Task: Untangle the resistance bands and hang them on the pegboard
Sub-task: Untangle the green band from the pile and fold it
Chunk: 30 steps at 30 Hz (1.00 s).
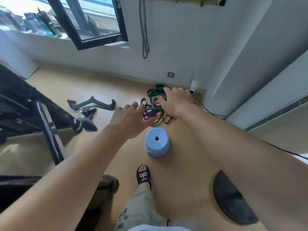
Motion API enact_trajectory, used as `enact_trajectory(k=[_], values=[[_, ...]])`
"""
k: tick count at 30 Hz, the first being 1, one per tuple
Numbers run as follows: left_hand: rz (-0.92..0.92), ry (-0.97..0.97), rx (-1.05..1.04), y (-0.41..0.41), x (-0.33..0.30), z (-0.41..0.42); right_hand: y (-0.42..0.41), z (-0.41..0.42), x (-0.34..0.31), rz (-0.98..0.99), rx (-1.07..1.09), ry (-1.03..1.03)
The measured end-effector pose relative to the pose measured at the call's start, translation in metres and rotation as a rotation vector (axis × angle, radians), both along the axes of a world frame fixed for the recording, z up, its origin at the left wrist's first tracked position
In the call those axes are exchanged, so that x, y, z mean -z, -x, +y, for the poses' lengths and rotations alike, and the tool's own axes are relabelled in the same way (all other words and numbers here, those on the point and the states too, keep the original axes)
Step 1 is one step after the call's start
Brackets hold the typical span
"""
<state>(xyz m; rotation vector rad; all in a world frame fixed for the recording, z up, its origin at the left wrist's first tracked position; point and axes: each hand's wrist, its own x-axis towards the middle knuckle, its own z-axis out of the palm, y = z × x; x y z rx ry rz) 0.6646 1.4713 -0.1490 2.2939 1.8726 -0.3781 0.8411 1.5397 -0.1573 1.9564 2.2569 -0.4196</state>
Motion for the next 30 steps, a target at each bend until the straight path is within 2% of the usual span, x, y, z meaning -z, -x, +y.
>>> enact_trajectory(k=[9, 17, 24, 30], values=[[0.028, 0.095, 0.064, 0.007, 0.024, 0.208, 0.001, 0.194, 0.036, 0.022, 0.037, 0.06], [0.048, 0.115, -0.065, -0.021, 0.078, 0.36, -0.023, 0.366, 0.104, 0.021, -0.059, 0.132], [-0.004, 0.189, -0.137, -0.018, 0.123, 0.451, -0.012, 0.463, 0.149, 0.019, -0.104, 0.22], [-0.054, 0.228, -0.096, 0.029, 0.2, 0.532, 0.03, 0.526, 0.221, -0.017, -0.055, 0.268]])
